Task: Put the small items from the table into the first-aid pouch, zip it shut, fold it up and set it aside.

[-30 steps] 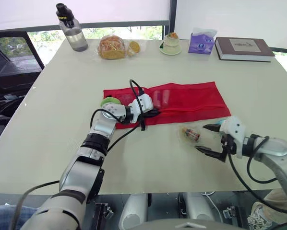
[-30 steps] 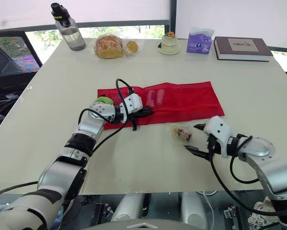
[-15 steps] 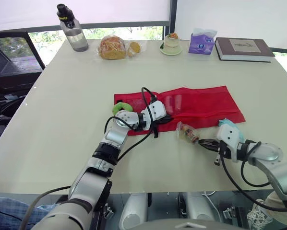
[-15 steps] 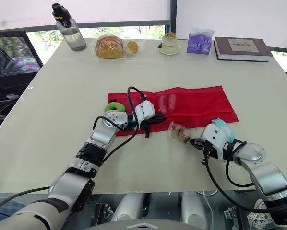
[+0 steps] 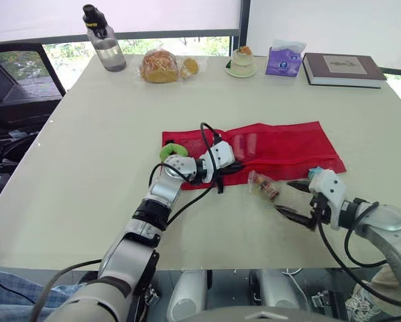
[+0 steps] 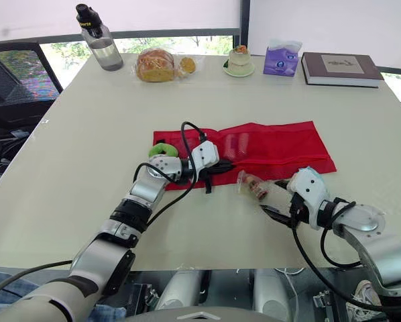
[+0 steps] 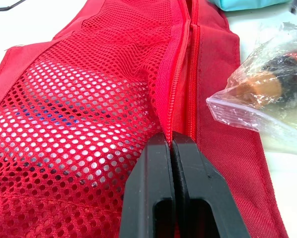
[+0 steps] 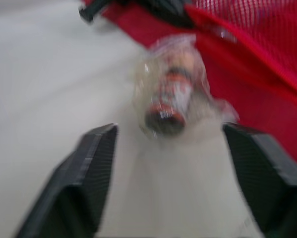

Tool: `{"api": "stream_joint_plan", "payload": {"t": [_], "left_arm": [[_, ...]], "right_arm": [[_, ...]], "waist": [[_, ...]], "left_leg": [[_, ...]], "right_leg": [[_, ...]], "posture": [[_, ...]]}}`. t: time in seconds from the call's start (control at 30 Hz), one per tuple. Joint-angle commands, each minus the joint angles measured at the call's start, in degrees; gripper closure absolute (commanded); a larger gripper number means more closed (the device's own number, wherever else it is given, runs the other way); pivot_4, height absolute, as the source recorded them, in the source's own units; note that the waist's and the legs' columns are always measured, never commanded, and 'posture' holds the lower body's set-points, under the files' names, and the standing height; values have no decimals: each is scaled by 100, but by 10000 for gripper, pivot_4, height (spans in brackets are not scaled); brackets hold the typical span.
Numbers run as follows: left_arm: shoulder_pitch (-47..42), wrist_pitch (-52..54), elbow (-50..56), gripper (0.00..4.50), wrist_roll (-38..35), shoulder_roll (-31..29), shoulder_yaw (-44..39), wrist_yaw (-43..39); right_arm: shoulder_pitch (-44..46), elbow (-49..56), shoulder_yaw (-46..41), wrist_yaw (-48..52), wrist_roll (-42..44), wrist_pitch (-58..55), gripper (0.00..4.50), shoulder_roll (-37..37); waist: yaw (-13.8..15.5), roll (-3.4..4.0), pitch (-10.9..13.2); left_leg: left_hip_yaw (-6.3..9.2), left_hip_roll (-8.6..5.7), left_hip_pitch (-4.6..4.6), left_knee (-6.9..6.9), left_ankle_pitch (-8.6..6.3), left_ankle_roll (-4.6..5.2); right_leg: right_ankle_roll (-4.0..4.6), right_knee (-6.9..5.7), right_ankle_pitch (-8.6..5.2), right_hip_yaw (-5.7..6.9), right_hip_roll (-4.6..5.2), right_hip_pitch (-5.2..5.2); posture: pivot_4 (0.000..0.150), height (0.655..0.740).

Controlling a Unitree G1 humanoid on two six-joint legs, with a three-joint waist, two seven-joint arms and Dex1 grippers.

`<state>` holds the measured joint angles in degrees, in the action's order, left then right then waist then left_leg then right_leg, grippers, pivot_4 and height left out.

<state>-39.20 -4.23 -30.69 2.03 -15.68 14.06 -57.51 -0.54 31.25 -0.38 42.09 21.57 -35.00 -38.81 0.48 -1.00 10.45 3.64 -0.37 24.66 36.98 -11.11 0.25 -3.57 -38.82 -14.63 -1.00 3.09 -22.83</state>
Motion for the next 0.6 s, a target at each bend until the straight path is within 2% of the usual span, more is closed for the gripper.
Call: {"api": "stream_joint_plan", "payload": {"t": [0.03,0.33,0.4,0.43,0.47,0.6], "left_arm": [[-87,-44,-63,45000,-42,10,21,-11],[-39,49,61,45000,-107,-94,-29,-66],[-28,68,82,45000,-109,-123,-30,-54],[-24,70,88,45000,-109,-134,-30,-45],[-23,74,91,45000,-105,-138,-28,-32],[-12,90,109,45000,-116,-149,-26,-7]], "right_arm": [[254,104,289,-270,-124,-86,4016,179],[610,-340,965,-607,-851,3,4016,295],[655,-359,1008,-637,-922,-13,9585,324],[668,-357,1015,-642,-940,-14,14524,333],[671,-353,1008,-641,-944,-13,15423,332],[686,-309,914,-634,-907,-44,34425,344]], "waist": [[-3,0,0],[-8,0,0],[-30,1,0],[-38,1,0],[-48,0,0],[-71,1,0]], "left_leg": [[0,0,-2,0,0,0],[0,0,-1,-1,0,0],[1,0,-1,-1,0,0],[1,0,-2,-2,0,0],[2,0,-2,-2,0,0],[3,0,-1,-3,0,0]], "right_leg": [[0,-1,0,0,0,1],[1,-1,0,1,0,0],[1,-1,0,1,-1,0],[1,-1,0,1,-1,0],[1,-1,0,1,-1,0],[1,-1,0,2,-1,0]], "posture": [[1500,7400],[1500,7400],[1500,7400],[1500,7400],[1500,7400],[1500,7400]]}}
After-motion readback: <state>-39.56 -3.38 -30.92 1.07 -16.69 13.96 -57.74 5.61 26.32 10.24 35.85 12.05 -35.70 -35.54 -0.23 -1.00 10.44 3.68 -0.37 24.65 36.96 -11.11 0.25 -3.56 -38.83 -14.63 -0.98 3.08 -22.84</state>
